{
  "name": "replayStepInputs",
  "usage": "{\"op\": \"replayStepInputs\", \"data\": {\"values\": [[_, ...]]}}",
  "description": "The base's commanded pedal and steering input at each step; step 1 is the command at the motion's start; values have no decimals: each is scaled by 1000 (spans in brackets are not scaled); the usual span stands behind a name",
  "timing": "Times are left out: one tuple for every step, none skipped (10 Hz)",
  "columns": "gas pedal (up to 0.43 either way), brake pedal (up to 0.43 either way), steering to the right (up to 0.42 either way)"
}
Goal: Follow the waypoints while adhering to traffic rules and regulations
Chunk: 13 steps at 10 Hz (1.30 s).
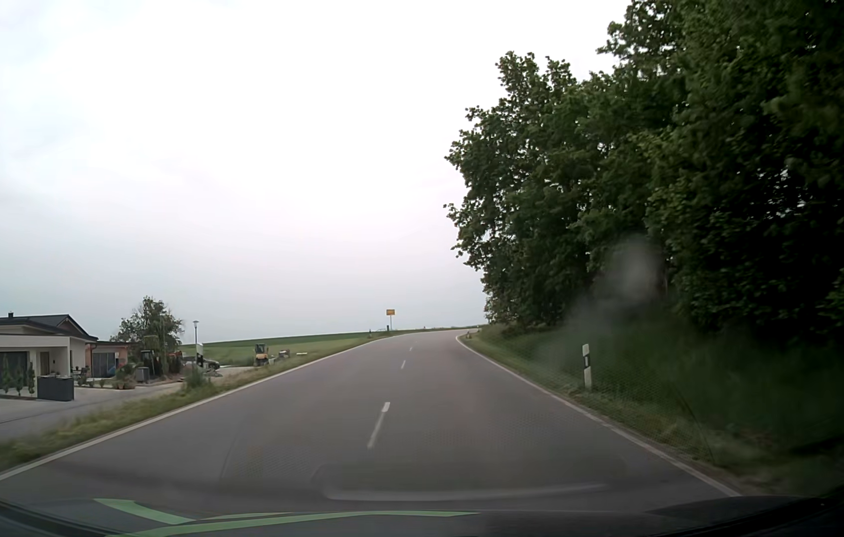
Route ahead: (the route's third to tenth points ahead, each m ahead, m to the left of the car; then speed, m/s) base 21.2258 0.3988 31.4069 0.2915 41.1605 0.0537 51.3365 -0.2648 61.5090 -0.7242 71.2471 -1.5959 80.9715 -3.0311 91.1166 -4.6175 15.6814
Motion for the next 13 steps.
{"op": "replayStepInputs", "data": {"values": [[228, 0, 0], [240, 0, 1], [240, 0, 3], [240, 0, 4], [248, 0, 4], [248, 0, 3], [248, 0, 2], [248, 0, 1], [248, 0, 1], [248, 0, 1], [248, 0, 0], [248, 0, 0], [248, 0, 1]]}}
